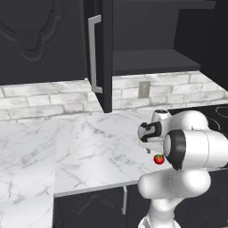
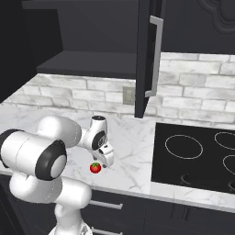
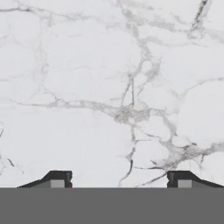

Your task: Pick the tomato from the counter and place it in the cabinet. Then close the cabinet.

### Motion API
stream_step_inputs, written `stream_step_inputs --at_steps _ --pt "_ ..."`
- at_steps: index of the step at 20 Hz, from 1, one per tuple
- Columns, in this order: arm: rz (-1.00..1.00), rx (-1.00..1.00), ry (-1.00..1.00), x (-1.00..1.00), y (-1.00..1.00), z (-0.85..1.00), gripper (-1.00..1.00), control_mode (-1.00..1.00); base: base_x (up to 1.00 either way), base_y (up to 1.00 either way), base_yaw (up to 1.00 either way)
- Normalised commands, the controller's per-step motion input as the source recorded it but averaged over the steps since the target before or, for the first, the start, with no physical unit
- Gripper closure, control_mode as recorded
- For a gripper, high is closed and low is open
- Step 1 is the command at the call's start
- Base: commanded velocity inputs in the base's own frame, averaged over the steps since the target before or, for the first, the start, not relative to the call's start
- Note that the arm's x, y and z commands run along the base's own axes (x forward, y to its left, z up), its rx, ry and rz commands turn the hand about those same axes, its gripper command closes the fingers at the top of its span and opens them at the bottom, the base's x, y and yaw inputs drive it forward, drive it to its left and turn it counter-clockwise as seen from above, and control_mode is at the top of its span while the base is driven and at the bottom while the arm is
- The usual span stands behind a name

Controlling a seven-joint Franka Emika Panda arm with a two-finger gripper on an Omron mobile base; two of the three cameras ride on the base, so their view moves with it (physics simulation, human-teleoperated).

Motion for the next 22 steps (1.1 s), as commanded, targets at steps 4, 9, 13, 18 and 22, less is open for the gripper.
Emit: stream_step_inputs --at_steps 4,9,13,18,22 --pt "-0.09 0.00 0.07 -0.57 0.15 -0.44 -1.00 -1.00 0.00 0.00 0.00" --pt "-0.01 0.00 0.01 -0.93 0.00 -0.60 -1.00 -1.00 0.00 0.00 0.00" --pt "0.00 0.00 -0.04 -0.99 0.12 -0.55 -1.00 -1.00 0.00 0.00 0.00" --pt "-0.01 0.00 -0.11 -0.77 0.48 -0.37 -1.00 -1.00 0.00 0.00 0.00" --pt "-0.01 0.00 -0.18 -0.06 0.53 -0.50 1.00 -1.00 0.00 0.00 0.00"
